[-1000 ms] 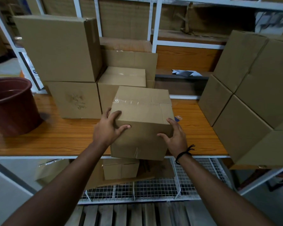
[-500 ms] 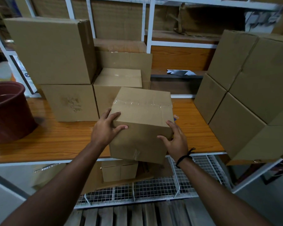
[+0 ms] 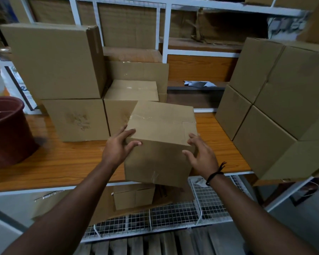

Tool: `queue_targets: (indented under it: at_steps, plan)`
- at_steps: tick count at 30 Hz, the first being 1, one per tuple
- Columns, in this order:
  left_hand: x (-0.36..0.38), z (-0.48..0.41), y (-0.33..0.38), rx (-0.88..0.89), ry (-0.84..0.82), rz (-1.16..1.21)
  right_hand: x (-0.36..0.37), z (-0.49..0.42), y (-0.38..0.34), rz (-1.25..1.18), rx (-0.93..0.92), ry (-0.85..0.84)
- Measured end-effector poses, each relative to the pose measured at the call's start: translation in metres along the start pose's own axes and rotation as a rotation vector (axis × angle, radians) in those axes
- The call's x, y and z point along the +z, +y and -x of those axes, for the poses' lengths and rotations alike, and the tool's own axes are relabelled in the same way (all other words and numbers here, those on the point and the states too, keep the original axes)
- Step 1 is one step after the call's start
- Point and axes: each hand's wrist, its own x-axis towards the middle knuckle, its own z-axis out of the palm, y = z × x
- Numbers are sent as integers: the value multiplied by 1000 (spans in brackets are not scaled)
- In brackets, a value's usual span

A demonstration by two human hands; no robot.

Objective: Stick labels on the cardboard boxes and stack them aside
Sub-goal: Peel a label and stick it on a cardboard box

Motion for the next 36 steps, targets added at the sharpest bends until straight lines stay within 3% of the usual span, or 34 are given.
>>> queue_targets:
  at_steps: [13, 21, 26, 30, 32, 36]
  plan:
    - [54, -4, 37, 55, -70, 42, -48, 13, 34, -11, 145, 97]
    - [72, -14, 44, 81, -47, 1, -49, 9, 60, 26, 106, 96]
    - [69, -21, 29, 100, -59, -31, -51, 2, 72, 117, -38, 176]
    - [72, -17, 18, 110, -30, -143, -66, -32, 63, -97, 249, 248]
    - [76, -13, 17, 95, -23, -153, -71, -57, 65, -133, 375, 161]
    - [79, -15, 24, 116, -29, -47, -70, -86, 76, -355, 498, -219]
